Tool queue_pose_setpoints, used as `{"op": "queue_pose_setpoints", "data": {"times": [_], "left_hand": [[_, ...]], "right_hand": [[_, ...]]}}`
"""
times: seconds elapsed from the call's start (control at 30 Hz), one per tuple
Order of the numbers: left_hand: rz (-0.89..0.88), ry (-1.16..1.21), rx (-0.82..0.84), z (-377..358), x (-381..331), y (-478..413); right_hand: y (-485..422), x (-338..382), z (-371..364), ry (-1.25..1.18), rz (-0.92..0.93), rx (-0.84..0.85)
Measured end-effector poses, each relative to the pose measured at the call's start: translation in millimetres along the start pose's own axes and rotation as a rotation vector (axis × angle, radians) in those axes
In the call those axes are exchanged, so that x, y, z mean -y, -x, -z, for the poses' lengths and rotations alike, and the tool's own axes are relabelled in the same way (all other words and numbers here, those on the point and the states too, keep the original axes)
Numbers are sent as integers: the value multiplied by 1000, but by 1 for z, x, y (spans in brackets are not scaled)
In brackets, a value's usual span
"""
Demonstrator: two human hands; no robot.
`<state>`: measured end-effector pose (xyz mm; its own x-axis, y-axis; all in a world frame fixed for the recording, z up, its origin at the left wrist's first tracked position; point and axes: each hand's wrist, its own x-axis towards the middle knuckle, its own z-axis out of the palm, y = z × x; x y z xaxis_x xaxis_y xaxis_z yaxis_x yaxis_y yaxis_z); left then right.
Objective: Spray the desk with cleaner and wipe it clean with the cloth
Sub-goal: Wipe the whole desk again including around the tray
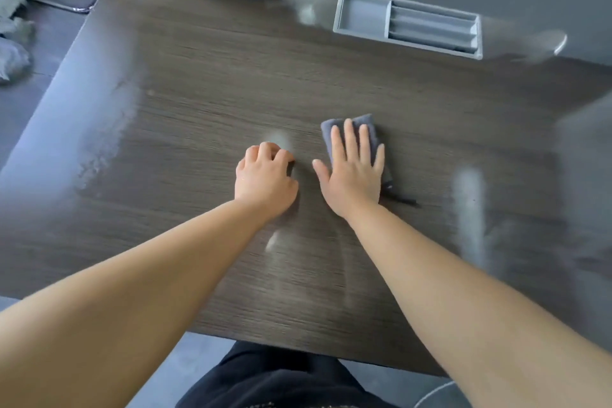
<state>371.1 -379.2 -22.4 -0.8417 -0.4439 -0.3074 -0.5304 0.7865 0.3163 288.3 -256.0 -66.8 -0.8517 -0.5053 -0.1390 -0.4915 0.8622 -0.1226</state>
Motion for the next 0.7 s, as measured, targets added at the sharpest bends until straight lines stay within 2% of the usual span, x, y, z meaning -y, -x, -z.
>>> {"op": "queue_pose_setpoints", "data": {"times": [0.07, 0.1, 0.13, 0.17, 0.27, 0.33, 0.37, 0.4, 0.53, 0.63, 0.7], "left_hand": [[-29, 4, -6, 10, -4, -24], [-38, 11, -6, 14, -5, -33], [-44, 18, -1, 17, -7, -41], [-60, 16, 9, 21, -7, -51], [-103, 7, 20, 27, -9, -76], [-121, 5, 30, 28, -7, -92], [-127, -1, 33, 28, -6, -98], [-136, -5, 29, 28, -5, -106], [-170, -23, -29, 29, -5, -131], [-185, -36, -72, 29, -9, -151], [-202, -52, -91, 29, -14, -162]], "right_hand": [[-11, -20, 5, 73, 292, 35], [-19, -37, 8, 90, 351, 38], [-28, -54, 12, 96, 321, 32], [-40, -69, 16, 90, 204, 31], [-69, -85, 23, 23, -310, -9], [-85, -62, 23, -25, -512, -26], [-90, -46, 22, -42, -539, -25], [-98, -32, 21, -44, -512, -20], [-128, 10, 20, 10, -173, -13], [-164, 5, 26, 35, 7, 22], [-185, -12, 32, 35, 35, 31]]}}
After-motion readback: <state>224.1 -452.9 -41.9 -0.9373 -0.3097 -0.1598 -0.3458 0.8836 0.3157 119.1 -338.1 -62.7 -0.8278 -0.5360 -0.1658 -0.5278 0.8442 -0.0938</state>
